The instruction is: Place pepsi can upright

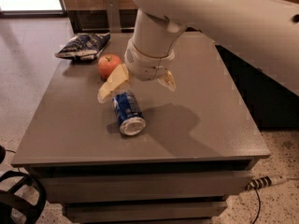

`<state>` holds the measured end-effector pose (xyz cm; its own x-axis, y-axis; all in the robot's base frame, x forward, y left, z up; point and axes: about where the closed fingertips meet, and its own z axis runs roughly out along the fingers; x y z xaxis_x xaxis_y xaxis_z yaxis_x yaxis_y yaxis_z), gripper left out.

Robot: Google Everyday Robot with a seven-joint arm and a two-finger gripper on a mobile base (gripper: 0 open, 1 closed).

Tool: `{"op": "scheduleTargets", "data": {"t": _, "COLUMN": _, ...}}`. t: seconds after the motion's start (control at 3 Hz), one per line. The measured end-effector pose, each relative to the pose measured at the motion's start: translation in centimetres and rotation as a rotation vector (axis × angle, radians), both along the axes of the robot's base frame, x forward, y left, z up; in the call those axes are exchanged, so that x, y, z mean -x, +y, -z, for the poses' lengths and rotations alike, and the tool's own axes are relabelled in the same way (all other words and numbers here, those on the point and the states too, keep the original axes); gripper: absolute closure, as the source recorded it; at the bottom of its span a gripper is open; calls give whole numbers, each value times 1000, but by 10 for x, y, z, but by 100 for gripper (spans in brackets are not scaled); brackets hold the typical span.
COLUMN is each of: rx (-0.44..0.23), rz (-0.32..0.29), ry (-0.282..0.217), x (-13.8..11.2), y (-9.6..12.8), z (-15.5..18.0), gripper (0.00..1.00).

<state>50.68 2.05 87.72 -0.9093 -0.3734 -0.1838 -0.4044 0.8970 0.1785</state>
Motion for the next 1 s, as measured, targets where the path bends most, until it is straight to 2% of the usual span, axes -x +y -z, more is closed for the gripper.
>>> {"op": "scheduleTargets", "data": {"t": 0.33, "rx": -3, "rz": 0, "ry": -20, "x": 4, "y": 12, "z": 8, "gripper": 0}}
{"op": "scheduleTargets", "data": {"t": 0.67, "rx": 23, "rz": -9, "ry": -51, "x": 5, "y": 21, "z": 16, "gripper": 0}}
{"op": "scheduleTargets", "data": {"t": 1.0, "rx": 103, "rz": -71, "ry": -82, "x": -2, "y": 33, "z": 40, "gripper": 0}}
